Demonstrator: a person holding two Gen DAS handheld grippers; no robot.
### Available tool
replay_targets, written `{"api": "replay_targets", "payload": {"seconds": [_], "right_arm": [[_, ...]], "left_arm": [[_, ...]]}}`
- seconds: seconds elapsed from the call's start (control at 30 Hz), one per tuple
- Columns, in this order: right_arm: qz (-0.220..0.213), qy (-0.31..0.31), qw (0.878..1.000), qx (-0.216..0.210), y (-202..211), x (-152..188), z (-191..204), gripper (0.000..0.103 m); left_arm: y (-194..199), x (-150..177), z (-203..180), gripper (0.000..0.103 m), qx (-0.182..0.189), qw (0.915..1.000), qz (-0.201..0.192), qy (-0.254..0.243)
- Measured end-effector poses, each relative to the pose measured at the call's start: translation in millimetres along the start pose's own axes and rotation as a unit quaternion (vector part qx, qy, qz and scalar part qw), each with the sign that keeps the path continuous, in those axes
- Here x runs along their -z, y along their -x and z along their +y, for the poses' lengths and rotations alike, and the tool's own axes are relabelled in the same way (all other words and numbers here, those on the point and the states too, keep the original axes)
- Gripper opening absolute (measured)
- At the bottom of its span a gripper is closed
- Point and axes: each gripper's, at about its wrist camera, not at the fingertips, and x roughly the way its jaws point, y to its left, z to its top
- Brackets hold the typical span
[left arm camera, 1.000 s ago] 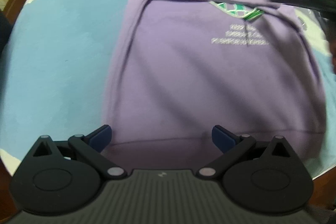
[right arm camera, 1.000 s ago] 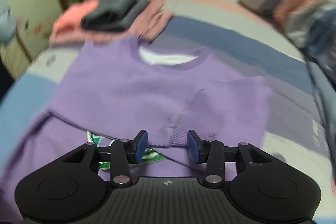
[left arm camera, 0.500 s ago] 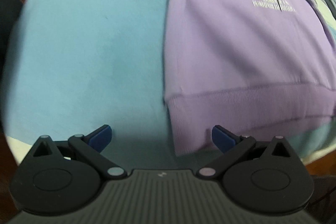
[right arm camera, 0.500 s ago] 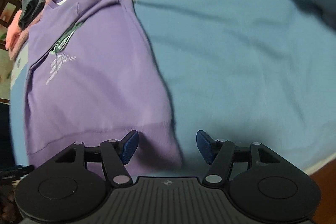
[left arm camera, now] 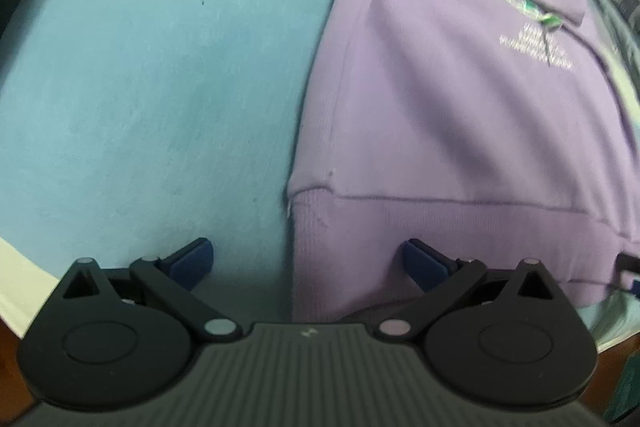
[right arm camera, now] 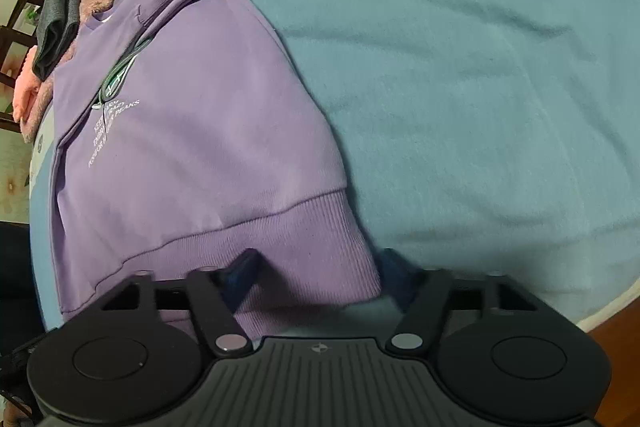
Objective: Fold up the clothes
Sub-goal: 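Grasp the ribbed hem with the left gripper while the right gripper grasps it too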
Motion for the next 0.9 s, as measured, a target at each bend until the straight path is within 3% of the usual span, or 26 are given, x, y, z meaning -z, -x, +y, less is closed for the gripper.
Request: {"api": "replay_targets", "payload": {"seconds": [0.03, 0.2, 0.33, 0.43, 0.5, 0.57, 0.8, 0.9], "right_arm": [[0.002, -0.003, 1.0, 0.0, 1.1, 0.5, -0.5, 0.056], [-0.001, -0.016, 1.0, -0.014, 2.9, 1.4, -0.7, 0.024], [-0.003, -0.052, 0.998, -0.03, 6.6, 4.0, -10.4, 0.014], [-0.002, -0.063, 0.997, -0.037, 6.4, 3.9, -12.4, 0.013], [-0.001, -0.063, 0.997, -0.036, 6.3, 4.1, -11.8, 0.012], [0.0, -0.061, 0.998, -0.034, 6.5, 3.5, -9.9, 0.011], [0.011, -0.067, 0.997, -0.044, 13.2, -2.1, -9.9, 0.01], [0.01, -0.071, 0.995, -0.063, 23.9, -5.4, -8.4, 0.01]], "left_arm": [[-0.1, 0.8, 1.0, 0.102, 0.0, 1.0, -0.005, 0.0], [2.0, 3.2, 2.3, 0.1, -0.001, 0.9999, -0.014, -0.001], [6.8, 1.9, 2.8, 0.087, -0.001, 0.9999, -0.009, -0.014], [10.8, -1.9, 6.1, 0.061, 0.026, 0.9995, -0.002, -0.019], [13.2, -4.6, 10.2, 0.025, 0.052, 0.9986, 0.004, -0.013], [16.0, -6.5, 14.4, 0.011, 0.071, 0.9974, 0.01, 0.001], [32.6, -17.0, 24.5, 0.007, 0.115, 0.9928, 0.016, 0.03], [42.6, -24.5, 20.2, 0.006, 0.116, 0.9929, 0.016, 0.023]]}}
